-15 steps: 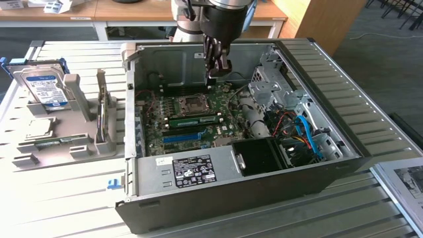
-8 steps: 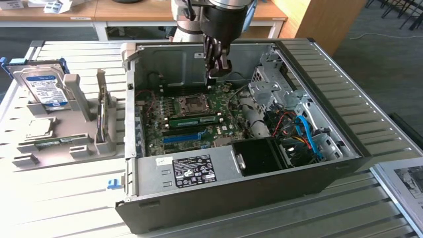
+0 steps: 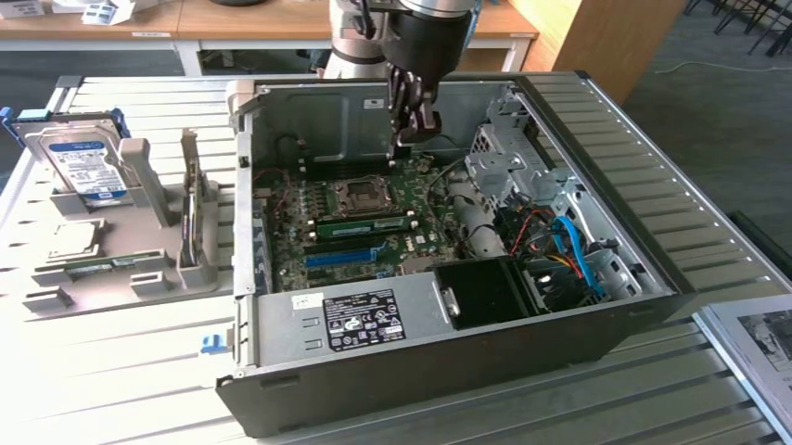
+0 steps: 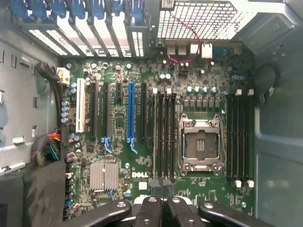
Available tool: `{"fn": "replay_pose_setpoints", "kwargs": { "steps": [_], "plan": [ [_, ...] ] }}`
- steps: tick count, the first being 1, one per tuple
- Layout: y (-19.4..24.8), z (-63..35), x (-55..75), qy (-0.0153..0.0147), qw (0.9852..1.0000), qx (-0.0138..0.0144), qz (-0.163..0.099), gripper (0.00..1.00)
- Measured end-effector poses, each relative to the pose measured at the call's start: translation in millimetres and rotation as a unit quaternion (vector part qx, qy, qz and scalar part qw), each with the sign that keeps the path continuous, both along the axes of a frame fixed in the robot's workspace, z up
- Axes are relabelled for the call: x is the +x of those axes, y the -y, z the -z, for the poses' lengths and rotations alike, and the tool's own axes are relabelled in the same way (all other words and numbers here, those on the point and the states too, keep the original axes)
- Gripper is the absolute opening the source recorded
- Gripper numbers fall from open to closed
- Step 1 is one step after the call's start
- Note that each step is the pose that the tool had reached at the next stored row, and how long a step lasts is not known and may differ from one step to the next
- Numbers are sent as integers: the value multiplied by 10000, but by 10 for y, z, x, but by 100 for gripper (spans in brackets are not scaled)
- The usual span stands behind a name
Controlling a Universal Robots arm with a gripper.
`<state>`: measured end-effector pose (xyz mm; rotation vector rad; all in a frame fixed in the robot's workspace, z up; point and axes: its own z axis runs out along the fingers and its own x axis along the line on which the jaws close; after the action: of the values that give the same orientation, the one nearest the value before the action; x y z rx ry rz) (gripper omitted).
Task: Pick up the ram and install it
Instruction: 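Press down the ram until it locks into place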
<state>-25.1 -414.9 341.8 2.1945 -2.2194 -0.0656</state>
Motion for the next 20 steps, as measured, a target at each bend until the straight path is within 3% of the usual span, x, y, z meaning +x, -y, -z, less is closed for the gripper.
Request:
{"fn": "replay_pose_setpoints", "kwargs": {
  "steps": [14, 20],
  "plan": [
    [0, 0, 317, -32, 10000, 0, -1, 10],
    [0, 2, 323, -32, 10000, 1, 0, 10]
  ]
}}
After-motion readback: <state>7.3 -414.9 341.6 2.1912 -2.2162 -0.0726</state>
